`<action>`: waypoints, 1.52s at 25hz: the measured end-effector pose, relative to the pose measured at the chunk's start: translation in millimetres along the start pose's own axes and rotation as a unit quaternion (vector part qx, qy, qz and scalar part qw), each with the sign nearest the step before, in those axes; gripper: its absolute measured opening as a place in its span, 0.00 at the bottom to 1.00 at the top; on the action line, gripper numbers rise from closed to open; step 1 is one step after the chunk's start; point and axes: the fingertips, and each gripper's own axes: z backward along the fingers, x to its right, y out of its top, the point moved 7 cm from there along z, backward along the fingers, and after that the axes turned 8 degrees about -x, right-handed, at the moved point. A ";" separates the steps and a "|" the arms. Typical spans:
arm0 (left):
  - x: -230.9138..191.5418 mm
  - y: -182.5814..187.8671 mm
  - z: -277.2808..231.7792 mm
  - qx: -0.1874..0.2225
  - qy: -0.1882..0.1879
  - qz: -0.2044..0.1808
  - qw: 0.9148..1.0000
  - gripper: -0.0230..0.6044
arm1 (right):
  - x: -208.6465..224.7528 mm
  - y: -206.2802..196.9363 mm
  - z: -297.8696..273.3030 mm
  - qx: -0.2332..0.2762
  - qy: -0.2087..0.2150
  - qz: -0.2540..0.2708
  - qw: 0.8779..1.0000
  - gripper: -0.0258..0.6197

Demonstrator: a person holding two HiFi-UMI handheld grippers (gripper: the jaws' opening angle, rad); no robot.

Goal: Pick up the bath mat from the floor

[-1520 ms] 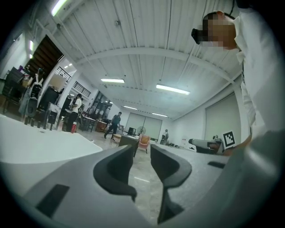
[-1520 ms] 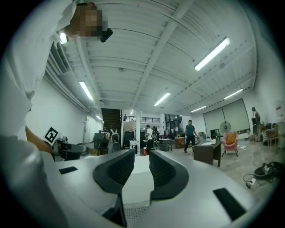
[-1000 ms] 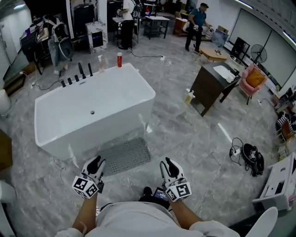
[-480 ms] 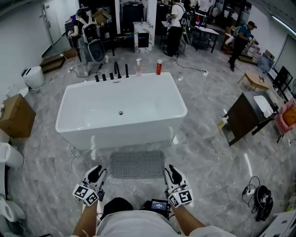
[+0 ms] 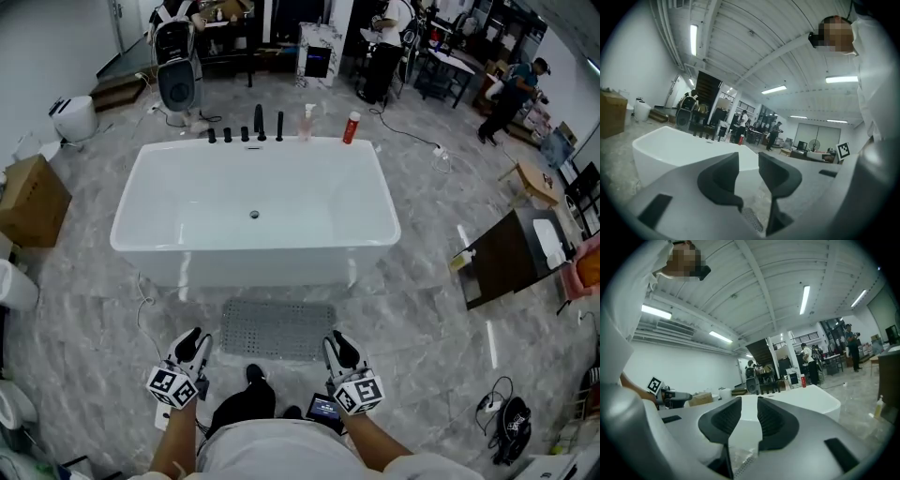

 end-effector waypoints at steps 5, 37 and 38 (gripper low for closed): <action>-66.7 -13.5 -24.1 -0.012 0.006 0.022 1.000 0.24 | 1.5 -12.6 -51.6 -0.037 0.016 -0.004 0.999 0.23; -299.1 -445.0 -240.1 -0.364 0.071 0.213 0.904 0.35 | 281.1 -501.2 -195.8 -0.455 -0.007 -0.109 0.884 0.33; -306.1 -461.1 -240.3 -0.380 0.077 0.213 0.897 0.35 | 289.0 -519.9 -193.0 -0.468 -0.015 -0.122 0.875 0.33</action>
